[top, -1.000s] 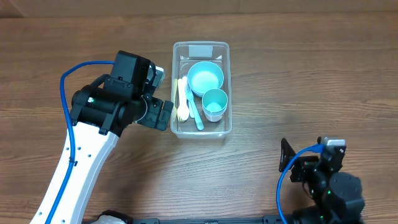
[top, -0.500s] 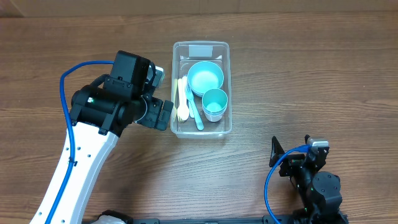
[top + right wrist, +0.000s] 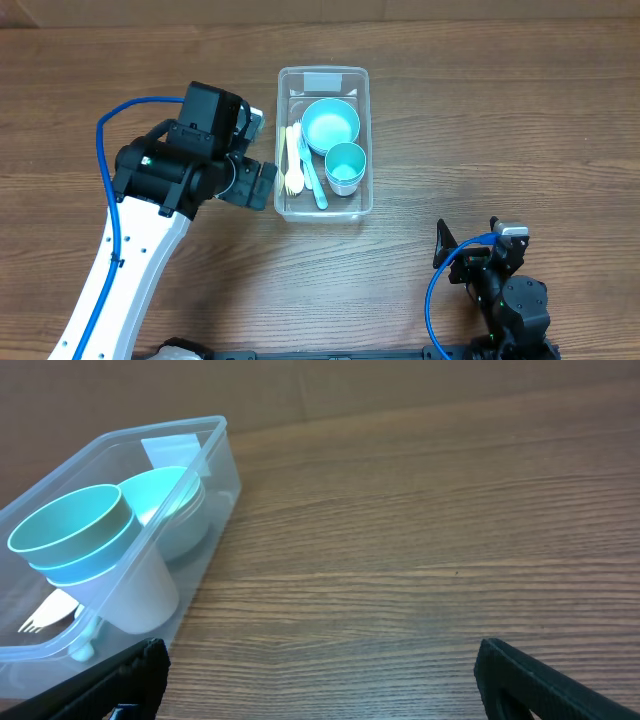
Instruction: Pack container
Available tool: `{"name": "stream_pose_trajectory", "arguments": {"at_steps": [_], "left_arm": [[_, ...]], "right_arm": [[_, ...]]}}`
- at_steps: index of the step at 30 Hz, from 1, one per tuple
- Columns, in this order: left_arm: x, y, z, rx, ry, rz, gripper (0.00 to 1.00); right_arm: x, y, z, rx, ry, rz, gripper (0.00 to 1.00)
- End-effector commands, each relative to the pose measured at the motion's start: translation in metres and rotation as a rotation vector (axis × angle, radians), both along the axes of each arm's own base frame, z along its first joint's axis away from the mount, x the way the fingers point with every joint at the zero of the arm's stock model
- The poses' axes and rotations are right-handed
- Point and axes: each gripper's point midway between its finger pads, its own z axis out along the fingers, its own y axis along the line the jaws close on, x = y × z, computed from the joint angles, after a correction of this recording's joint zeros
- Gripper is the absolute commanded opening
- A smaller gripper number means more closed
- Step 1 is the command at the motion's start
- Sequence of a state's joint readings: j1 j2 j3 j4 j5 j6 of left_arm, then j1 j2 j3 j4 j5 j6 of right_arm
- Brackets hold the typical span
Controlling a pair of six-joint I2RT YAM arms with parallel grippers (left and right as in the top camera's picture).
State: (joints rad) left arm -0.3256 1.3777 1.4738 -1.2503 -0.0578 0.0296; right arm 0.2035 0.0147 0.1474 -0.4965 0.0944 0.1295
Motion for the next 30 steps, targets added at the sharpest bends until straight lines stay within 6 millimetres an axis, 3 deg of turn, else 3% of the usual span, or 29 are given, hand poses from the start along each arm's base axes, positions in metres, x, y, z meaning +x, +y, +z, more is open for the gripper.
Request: {"name": "stream_pose_trajectory", "arguments": {"at_steps": [1,2,4,7,9,12,15,18,23,30], "left_arm": [[0.001,0.029,0.008,0.164,-0.05,0.003,1.0],[-0.006,0.027,0.013,0.138,-0.055,-0.004,1.0],[-0.016,0.023,0.048,0.056,-0.195,-0.011,1.0],[-0.024,0.019,0.117,-0.093,-0.546,-0.007,1.0],[-0.038,0.025,0.129,-0.145,-0.663,0.011,1.0],[-0.058,0.042,0.108,-0.228,-0.791,0.107,1.0],[-0.068,0.051,0.052,-0.322,-0.829,0.207,1.0],[-0.072,0.051,0.013,-0.39,-0.876,0.237,1.0],[-0.073,0.05,-0.023,-0.489,-0.928,0.276,1.0],[-0.066,0.046,-0.066,-0.5,-0.89,0.286,1.0]], "right_arm": [[0.001,-0.002,0.0,-0.007,-0.01,-0.009,1.0],[0.001,-0.002,0.0,-0.007,-0.01,-0.009,1.0],[0.001,-0.002,0.0,-0.007,-0.01,-0.009,1.0],[0.001,-0.002,0.0,-0.007,-0.01,-0.009,1.0],[0.001,-0.002,0.0,-0.007,-0.01,-0.009,1.0],[0.001,-0.002,0.0,-0.007,-0.01,-0.009,1.0],[0.001,-0.002,0.0,-0.007,-0.01,-0.009,1.0],[0.001,-0.002,0.0,-0.007,-0.01,-0.009,1.0],[0.001,-0.002,0.0,-0.007,-0.01,-0.009,1.0],[0.001,-0.002,0.0,-0.007,-0.01,-0.009,1.0]]}}
